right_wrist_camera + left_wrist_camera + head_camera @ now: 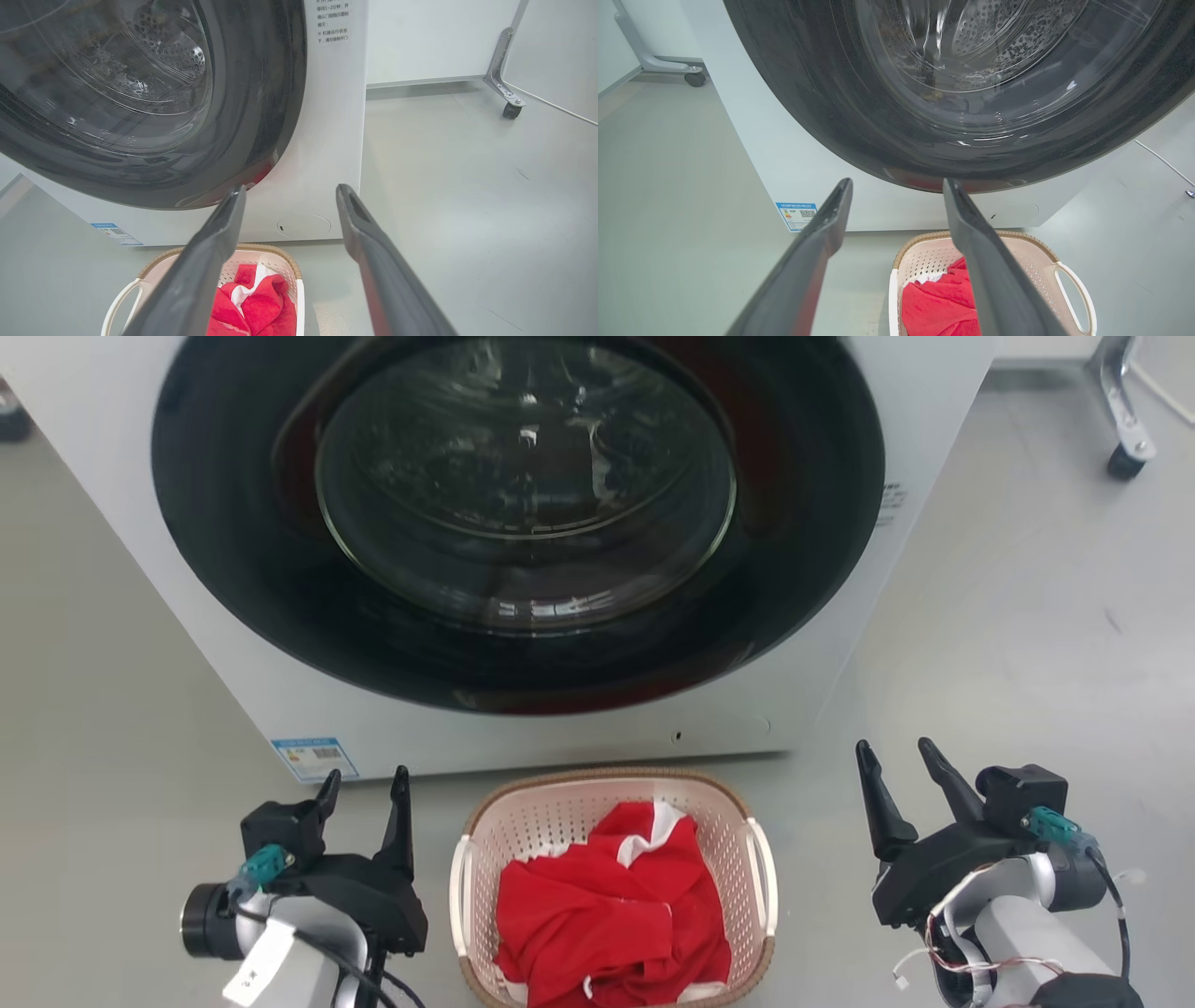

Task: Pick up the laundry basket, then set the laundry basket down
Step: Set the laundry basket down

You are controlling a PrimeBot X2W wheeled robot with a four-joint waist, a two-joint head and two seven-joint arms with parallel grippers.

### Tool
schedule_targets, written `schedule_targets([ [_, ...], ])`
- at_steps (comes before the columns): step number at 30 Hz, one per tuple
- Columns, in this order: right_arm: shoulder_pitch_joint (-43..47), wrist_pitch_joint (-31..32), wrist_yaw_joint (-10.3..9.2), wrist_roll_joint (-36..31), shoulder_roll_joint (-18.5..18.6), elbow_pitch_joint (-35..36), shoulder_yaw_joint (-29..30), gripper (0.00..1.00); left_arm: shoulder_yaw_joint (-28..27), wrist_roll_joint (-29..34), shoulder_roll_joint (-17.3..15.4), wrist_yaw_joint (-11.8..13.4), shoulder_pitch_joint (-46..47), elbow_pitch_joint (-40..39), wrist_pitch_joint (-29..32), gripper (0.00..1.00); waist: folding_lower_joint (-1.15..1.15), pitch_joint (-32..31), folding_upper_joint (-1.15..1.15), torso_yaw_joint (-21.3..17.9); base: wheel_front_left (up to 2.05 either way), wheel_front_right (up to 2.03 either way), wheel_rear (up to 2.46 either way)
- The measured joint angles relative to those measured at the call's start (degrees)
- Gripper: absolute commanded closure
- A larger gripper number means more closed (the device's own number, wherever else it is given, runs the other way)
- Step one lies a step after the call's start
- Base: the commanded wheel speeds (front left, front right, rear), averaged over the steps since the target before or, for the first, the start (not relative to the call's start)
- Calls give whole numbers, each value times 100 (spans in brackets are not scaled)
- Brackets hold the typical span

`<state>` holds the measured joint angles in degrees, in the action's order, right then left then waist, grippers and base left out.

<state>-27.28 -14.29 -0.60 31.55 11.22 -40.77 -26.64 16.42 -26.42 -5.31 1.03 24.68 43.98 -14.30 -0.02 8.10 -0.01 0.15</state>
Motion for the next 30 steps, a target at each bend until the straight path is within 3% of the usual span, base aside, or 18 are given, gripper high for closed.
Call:
schedule_targets([
  [15,934,-8,-378,-559,261,1760,314,0,-99,520,-189,310,-1301,-2347,-2,0,1,-597,0,-5,0,0,0],
  [30,2203,-20,-590,-887,394,2814,617,0,-277,542,-207,486,-2405,-3330,-2,0,1,-978,1,-14,0,0,0],
])
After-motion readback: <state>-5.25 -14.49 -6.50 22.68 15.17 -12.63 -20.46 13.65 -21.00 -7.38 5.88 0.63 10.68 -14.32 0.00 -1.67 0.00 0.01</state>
